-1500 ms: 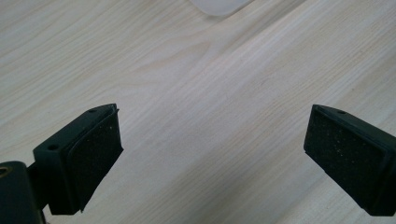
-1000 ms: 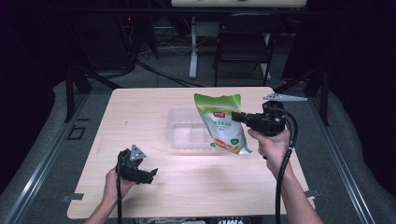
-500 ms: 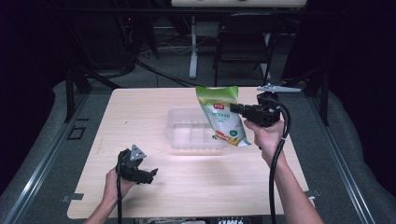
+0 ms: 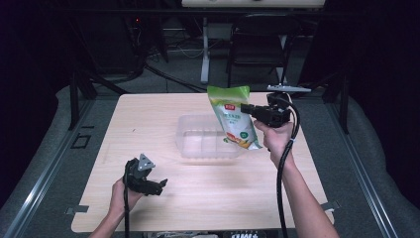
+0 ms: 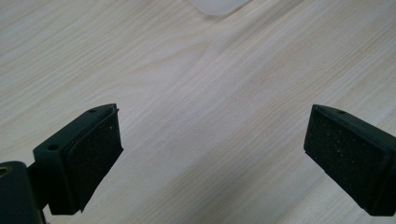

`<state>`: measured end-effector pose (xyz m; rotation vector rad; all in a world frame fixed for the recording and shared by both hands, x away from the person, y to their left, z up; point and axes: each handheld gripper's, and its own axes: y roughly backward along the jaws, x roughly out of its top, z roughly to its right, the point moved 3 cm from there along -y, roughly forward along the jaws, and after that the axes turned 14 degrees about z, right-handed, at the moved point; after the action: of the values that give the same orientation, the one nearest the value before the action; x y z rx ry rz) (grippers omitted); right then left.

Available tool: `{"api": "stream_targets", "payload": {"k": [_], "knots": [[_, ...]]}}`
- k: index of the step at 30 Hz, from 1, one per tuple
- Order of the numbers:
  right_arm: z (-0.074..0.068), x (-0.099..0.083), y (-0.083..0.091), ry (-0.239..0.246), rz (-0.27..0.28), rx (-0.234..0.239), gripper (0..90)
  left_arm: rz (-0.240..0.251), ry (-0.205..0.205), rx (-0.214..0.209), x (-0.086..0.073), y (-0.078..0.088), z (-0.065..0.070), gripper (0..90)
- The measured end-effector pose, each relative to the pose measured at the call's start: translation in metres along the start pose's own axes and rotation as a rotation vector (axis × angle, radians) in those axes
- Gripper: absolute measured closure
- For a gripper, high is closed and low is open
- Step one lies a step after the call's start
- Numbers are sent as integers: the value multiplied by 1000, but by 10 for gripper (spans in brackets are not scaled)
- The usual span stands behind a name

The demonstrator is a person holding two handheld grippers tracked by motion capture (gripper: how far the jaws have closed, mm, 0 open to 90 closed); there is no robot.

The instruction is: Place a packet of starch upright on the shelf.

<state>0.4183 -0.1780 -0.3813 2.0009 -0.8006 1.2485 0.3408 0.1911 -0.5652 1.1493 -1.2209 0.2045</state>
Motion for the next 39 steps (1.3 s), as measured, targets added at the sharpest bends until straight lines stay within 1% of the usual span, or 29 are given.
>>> {"api": "stream_targets", "payload": {"k": [4,6,11,12,16,19,26,31,35,36,39], "knots": [[2,-1,-6,-15,0,-8,900,0,-2,0,0,0,0,39],[2,-1,-8,-14,-2,-14,900,0,-3,0,0,0,0,38],[3,-2,-14,-26,-5,-14,900,0,-3,0,0,0,0,38],[4,-3,-16,-32,0,-22,900,0,-3,0,0,0,0,38],[5,-4,-20,-35,-2,-33,900,-1,-2,0,0,1,-1,39],[6,-6,-23,-36,-12,-36,900,-1,-4,-1,0,0,-1,39],[7,-9,-30,-46,-17,-44,900,-3,-2,-2,0,0,-1,39],[9,-12,-35,-51,-23,-62,900,0,-3,-2,0,0,-1,40],[12,-14,-39,-66,-27,-70,900,-4,-2,-6,0,0,-1,40],[14,-15,-40,-73,-27,-80,900,-4,-4,-6,0,0,-1,40],[17,-17,-43,-84,-22,-89,900,-5,-4,-6,0,0,-1,40]]}}
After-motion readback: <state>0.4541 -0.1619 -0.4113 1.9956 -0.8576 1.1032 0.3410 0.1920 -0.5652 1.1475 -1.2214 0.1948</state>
